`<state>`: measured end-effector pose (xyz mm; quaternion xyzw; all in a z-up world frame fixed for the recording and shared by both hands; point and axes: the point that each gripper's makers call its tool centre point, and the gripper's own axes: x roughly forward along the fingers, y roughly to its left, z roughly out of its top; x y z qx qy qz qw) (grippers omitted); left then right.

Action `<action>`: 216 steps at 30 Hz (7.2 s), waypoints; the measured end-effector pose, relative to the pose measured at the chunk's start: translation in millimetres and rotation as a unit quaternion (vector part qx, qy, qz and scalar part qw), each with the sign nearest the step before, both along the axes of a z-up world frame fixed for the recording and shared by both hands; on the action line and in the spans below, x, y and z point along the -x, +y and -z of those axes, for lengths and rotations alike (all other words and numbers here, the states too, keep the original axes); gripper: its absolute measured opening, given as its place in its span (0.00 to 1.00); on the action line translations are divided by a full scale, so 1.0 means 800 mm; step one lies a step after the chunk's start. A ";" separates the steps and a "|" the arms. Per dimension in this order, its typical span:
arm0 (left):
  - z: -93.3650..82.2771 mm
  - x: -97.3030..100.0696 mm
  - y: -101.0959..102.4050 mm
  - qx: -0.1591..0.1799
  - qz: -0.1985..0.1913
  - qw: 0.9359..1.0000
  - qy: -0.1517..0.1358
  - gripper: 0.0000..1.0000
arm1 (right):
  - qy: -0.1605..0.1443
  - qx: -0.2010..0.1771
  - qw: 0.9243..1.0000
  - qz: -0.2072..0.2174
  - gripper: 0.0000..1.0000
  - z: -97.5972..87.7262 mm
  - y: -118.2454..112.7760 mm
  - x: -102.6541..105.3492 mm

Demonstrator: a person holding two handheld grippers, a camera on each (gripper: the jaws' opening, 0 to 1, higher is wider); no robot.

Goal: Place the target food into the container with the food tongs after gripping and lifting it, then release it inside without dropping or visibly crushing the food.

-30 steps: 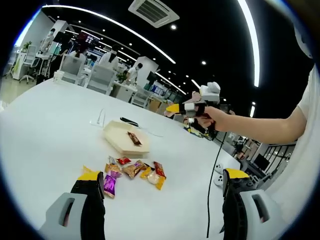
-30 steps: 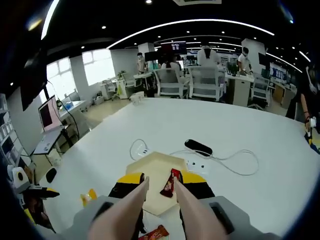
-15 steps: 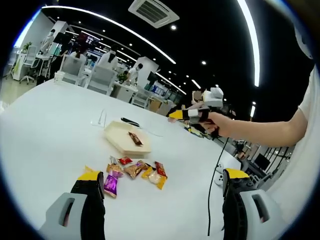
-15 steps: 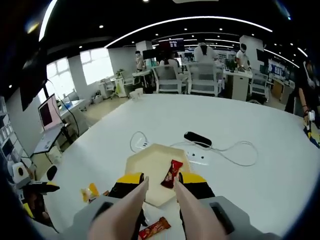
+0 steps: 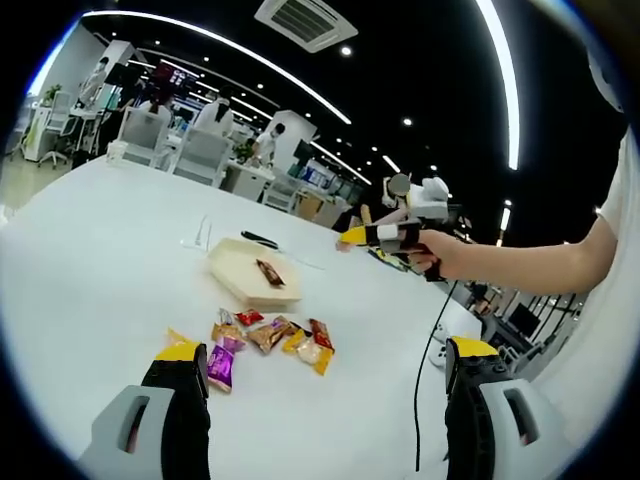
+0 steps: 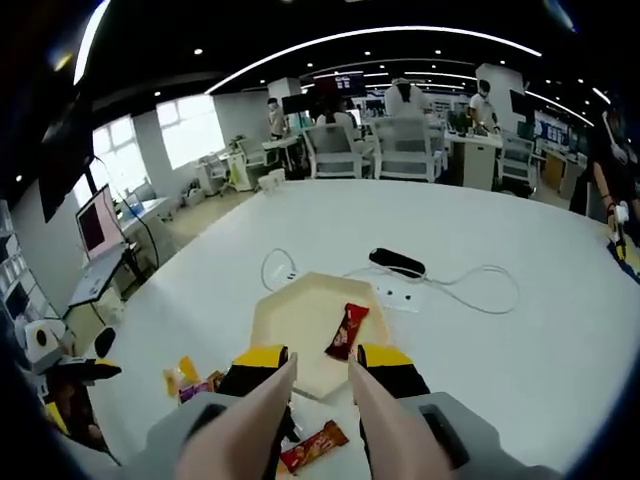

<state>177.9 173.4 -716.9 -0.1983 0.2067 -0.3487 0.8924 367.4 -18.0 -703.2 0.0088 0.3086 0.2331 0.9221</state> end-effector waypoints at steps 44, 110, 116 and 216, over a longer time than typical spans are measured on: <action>0.008 -0.019 0.005 -0.022 -0.008 1.000 0.000 0.99 | 0.041 -0.040 0.998 -0.007 0.27 0.058 0.035 0.046; 0.013 -0.011 0.001 -0.020 -0.010 1.000 -0.001 0.99 | 0.032 0.004 0.998 -0.060 0.28 0.099 0.077 0.106; 0.017 -0.009 -0.003 -0.018 -0.006 1.000 0.006 0.99 | 0.031 0.017 0.997 -0.073 0.28 0.105 0.080 0.109; 0.052 -0.014 0.014 -0.012 0.001 0.999 0.040 0.99 | 0.107 0.033 0.992 -0.055 0.20 0.155 0.115 0.161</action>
